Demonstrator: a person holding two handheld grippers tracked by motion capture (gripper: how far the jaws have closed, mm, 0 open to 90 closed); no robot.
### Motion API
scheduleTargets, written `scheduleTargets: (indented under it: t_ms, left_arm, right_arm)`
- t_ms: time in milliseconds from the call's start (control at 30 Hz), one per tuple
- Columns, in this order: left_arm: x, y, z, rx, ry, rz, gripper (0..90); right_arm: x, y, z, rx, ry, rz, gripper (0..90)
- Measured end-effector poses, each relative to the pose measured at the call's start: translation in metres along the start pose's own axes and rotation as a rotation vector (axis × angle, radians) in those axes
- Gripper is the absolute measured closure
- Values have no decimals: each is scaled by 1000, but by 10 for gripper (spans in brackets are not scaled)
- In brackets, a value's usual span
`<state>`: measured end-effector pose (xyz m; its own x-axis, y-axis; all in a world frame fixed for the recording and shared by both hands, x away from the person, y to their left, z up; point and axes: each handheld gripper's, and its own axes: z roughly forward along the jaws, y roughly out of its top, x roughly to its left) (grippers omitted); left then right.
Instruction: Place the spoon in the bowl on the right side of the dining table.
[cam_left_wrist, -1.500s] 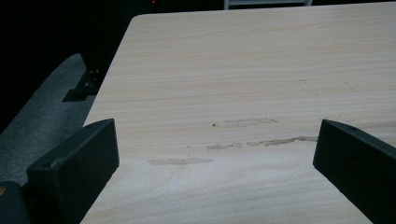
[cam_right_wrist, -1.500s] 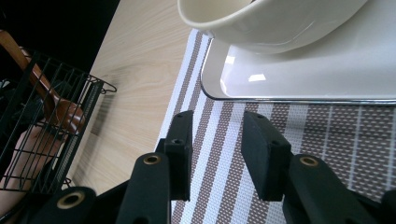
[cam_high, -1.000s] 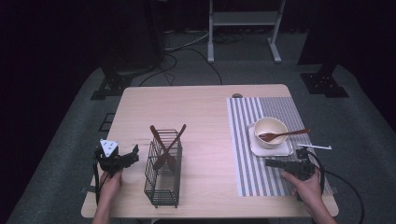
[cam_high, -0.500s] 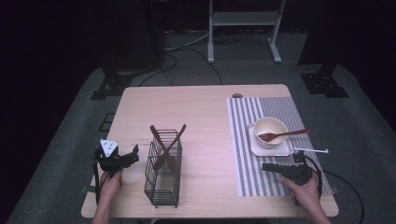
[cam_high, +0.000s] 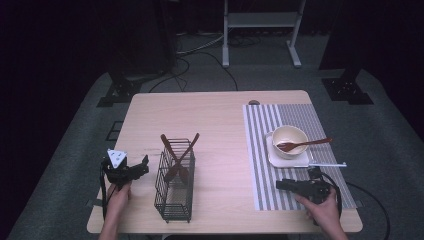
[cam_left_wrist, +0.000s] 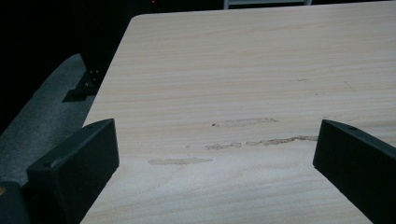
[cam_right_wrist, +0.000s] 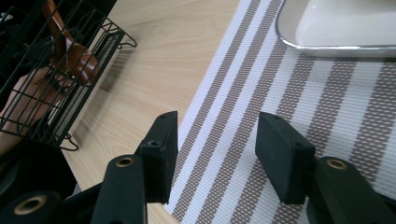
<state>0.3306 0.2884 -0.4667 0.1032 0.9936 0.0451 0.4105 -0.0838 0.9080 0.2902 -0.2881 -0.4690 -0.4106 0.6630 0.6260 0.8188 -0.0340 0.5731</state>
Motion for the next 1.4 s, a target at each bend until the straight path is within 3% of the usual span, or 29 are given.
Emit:
scheduleTargets:
  t_ms: [1400]
  left_arm:
    - [0,0,0,1,-1,3,0]
  right_arm:
    - [20,-31,9,4,-36,-79,396]
